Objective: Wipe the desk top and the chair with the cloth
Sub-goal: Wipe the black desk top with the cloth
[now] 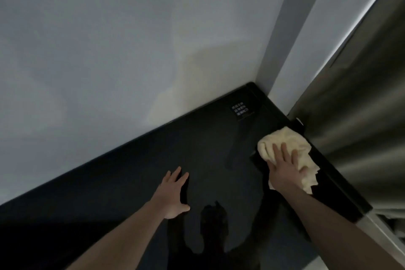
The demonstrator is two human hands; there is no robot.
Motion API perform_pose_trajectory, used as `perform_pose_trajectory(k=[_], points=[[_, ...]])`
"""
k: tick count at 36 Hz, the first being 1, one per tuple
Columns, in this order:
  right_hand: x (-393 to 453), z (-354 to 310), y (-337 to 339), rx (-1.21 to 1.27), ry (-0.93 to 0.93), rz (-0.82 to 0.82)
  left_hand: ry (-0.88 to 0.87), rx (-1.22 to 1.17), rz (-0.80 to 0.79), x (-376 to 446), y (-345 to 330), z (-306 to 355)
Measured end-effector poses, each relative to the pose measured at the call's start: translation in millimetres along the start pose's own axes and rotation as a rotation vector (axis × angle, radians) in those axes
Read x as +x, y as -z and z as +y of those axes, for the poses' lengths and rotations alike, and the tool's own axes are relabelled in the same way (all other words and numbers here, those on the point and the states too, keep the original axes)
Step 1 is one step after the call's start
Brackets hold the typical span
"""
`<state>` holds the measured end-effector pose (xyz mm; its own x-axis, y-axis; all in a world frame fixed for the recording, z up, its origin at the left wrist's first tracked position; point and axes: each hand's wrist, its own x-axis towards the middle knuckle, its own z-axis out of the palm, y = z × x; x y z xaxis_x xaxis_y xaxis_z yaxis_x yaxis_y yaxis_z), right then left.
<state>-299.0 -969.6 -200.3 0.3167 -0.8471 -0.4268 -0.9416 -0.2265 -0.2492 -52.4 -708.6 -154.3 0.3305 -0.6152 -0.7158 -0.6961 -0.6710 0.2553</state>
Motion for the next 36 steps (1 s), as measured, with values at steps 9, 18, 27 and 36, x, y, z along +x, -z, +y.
perform_pose_trajectory(k=[9, 18, 27, 36], points=[[-182, -36, -81, 0.008, -0.083, -0.027, -0.008, 0.163, -0.059, -150, -84, -142], [-316, -64, -149, 0.018, -0.047, -0.094, 0.077, 0.127, -0.154, -217, -128, -228], [-307, -62, -166, 0.003, -0.042, 0.001, 0.045, 0.098, -0.120, -202, -128, -230], [-320, -64, -166, 0.077, -0.052, 0.053, 0.030, 0.082, -0.098, -213, -123, -227]])
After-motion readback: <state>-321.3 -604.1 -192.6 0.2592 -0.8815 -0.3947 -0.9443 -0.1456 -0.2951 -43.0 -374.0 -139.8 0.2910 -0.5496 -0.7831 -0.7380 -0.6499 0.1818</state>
